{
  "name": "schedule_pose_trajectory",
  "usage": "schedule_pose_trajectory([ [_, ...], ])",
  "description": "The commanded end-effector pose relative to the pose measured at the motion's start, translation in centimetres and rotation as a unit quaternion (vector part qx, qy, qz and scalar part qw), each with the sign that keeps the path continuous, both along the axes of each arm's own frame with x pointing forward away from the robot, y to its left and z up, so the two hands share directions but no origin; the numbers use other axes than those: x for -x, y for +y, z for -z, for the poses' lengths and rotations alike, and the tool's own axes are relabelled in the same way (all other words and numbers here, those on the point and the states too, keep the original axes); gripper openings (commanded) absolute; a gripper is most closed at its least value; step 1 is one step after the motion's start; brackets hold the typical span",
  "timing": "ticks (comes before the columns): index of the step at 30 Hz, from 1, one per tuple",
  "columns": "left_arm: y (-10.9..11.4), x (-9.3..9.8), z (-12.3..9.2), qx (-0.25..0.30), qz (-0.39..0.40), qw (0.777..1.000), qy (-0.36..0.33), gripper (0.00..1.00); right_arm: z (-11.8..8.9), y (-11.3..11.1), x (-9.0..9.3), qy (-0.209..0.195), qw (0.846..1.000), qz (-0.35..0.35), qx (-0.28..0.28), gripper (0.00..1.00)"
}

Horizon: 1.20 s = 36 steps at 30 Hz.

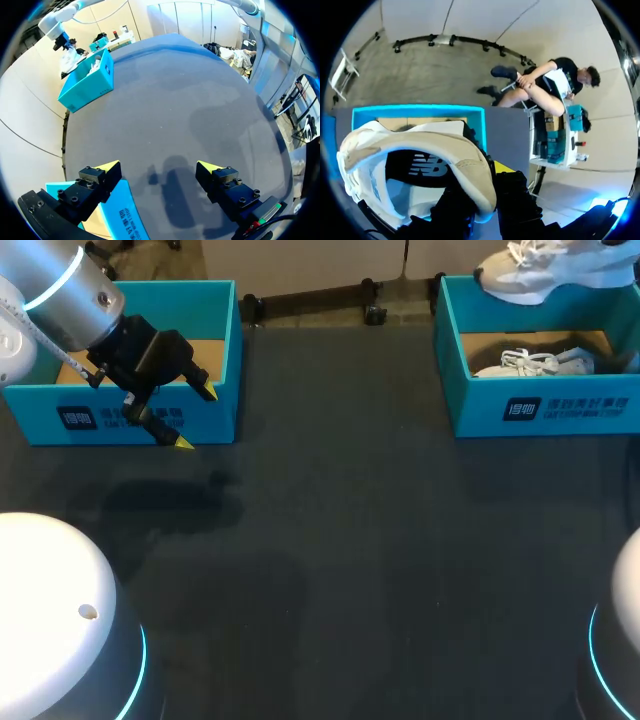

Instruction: Take the shoe out of the shoebox, open the shoe tongue, remove and reinsert the insole, then place the shoe into the shoebox

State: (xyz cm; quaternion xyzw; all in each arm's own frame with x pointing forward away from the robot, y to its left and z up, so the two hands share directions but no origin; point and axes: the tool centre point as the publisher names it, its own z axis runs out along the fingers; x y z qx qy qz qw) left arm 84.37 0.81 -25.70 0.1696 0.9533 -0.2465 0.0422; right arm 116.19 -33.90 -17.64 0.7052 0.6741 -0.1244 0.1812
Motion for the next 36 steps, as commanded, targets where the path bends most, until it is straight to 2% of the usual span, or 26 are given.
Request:
schedule_pose_trajectory([
  [1,0.0,0.2,0.0,-0.001,0.000,1.000,-0.001,1.00,0.8,-0.1,0.5,-0.005,1.000,0.005,-0.004,0.00],
  [10,0.0,0.2,0.0,-0.001,0.000,1.000,-0.001,1.00,2.9,-0.2,1.7,-0.007,1.000,0.021,-0.001,0.00],
  [28,0.0,0.2,0.0,-0.001,0.000,1.000,-0.001,1.00,7.4,0.3,1.9,0.003,1.000,0.014,0.000,0.00],
  [36,0.0,0.2,0.0,-0.001,0.000,1.000,-0.001,1.00,8.7,0.3,1.6,0.009,1.000,0.020,-0.002,0.00],
])
